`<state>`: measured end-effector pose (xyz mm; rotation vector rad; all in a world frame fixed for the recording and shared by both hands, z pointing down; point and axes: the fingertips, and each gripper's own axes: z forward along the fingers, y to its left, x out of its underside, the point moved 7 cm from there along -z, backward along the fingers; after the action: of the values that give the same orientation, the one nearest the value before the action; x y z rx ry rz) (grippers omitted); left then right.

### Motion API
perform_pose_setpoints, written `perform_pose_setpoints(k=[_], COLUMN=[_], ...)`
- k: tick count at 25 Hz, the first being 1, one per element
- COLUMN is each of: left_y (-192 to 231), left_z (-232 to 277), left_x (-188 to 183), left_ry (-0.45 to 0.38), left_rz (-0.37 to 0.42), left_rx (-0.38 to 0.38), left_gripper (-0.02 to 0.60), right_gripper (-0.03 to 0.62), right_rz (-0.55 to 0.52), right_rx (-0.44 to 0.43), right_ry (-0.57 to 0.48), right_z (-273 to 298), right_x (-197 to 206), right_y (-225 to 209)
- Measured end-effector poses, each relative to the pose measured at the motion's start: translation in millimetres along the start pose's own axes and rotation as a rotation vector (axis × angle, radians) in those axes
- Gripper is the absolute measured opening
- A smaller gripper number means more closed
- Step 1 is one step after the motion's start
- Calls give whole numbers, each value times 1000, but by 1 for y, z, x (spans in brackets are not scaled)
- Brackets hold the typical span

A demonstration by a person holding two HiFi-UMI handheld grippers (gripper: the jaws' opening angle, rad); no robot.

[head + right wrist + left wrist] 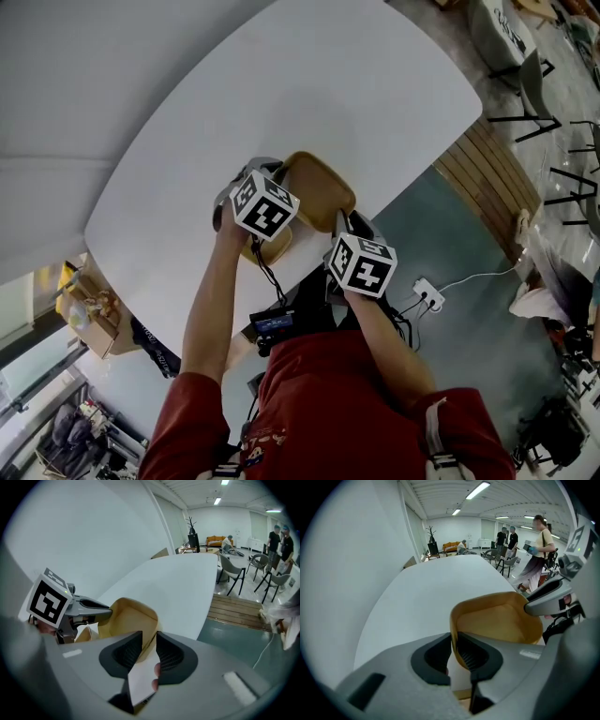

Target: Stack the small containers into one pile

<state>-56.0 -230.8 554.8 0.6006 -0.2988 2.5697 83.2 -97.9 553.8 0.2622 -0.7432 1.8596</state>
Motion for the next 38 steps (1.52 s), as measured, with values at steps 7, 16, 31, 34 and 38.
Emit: perform_pose_setpoints(k=[7,16,31,34,38], left_y=[-3,-9,-16,-16,-17], left_z=[-11,-34,-94,-106,-130], left_x=[-2,-8,-15,-9,8], left_ry=[-20,-76,-150,-161,-170], left_rz=[-11,-27,-117,-172,-281], left_rx=[-24,-89,-218,-246,-307], left_gripper=[48,41,40,40,40], right_gripper=[72,32,18,17,14], right_rz=[-23,-49,-151,-190,-286], right_rx=[3,1,-81,-108,-157], right_ry=[-25,-83,-175,-178,-189], right_z=[-5,-19,-43,-46,-50], right_x=[-3,-14,-50,-58,-69], right_y=[-1,-3,7,14,34])
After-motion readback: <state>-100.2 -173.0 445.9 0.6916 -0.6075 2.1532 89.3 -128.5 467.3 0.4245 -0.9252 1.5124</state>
